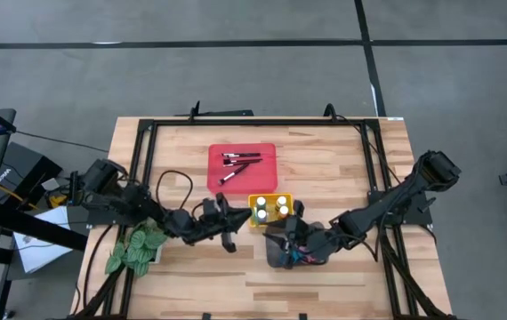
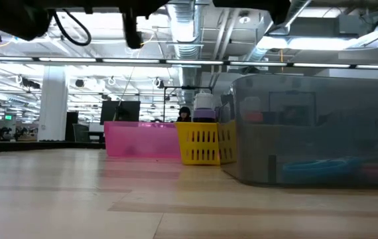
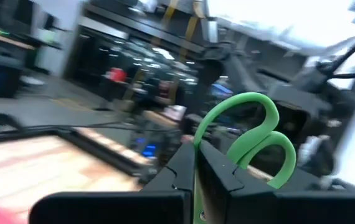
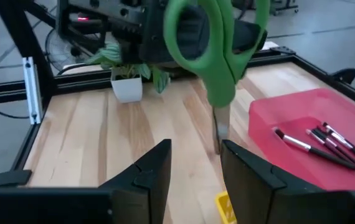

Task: Pick & Place Paint Supplies
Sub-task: Put the green scissors into the black bin

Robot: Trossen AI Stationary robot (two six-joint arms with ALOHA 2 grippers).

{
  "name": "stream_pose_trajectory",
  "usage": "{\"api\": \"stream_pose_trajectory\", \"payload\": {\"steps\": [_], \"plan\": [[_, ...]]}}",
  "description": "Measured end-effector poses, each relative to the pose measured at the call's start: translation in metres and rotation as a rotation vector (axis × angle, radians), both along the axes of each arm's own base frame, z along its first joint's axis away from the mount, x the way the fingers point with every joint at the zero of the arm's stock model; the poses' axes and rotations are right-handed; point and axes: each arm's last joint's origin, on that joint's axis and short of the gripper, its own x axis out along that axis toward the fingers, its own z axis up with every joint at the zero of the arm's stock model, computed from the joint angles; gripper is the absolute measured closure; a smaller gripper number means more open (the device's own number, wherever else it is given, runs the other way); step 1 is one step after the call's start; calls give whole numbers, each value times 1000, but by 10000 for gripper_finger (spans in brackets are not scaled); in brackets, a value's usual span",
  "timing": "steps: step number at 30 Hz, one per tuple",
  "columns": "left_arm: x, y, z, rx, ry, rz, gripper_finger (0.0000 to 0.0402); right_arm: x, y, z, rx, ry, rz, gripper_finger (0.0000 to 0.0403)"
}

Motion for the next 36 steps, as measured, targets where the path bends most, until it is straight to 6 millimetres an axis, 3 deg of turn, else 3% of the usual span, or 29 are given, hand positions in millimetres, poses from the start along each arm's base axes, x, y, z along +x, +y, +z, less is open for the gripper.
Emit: {"api": "stream_pose_trajectory", "payload": {"steps": [5,11,19,36], "plan": [[5,3,2,-1,-56,-196,401,-3,7,1,-57,7,42,269],[13,16,4,19,-118,-565,401,-9,18,8,-141,-30,114,269],[16,22,10,216,-172,-879,401,-11,30,19,-119,-123,252,269],[44,6,40,348,-153,-974,401,3,19,21,10,-150,453,269]]}}
